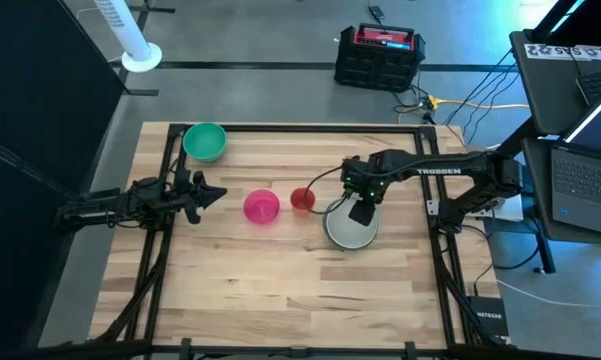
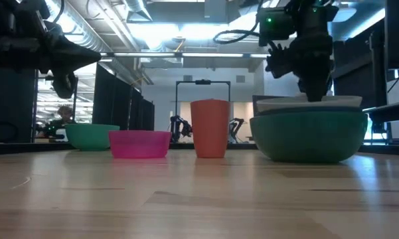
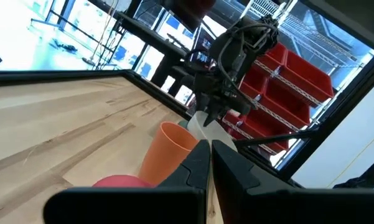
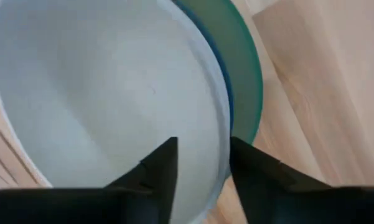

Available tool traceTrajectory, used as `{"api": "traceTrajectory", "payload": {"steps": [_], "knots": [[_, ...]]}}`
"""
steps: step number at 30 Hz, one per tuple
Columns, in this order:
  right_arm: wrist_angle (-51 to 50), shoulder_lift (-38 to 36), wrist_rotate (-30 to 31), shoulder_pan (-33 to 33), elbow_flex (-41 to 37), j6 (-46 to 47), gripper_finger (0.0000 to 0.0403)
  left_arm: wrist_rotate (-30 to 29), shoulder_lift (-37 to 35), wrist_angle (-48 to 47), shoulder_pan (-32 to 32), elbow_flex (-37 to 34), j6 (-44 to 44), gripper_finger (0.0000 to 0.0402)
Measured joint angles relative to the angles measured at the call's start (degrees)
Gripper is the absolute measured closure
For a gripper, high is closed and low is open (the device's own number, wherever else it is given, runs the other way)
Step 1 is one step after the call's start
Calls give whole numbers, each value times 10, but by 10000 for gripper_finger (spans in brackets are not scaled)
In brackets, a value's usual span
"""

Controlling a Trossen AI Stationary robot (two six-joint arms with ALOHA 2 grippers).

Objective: Nest bowls inside each other
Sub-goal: Stack the white bowl on top of the blue bowl, then stack the light green bowl on top of the white bowl

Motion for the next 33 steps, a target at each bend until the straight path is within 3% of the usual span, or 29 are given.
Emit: {"api": "traceTrajectory", "payload": {"steps": [6,12,14,17,30,33], "knots": [[5,-11,12,0,31,-15,210,0,0,23,0,0,-8,402],[-13,-30,36,1,70,-6,194,0,0,96,7,9,46,402],[-15,-44,48,1,82,10,194,0,1,67,24,46,68,402],[-8,-60,78,30,75,34,194,-2,24,-87,59,141,117,395],[22,-112,207,181,13,130,194,-119,424,-596,221,483,334,280],[44,-114,214,214,-19,165,194,-120,525,-593,260,493,369,273]]}}
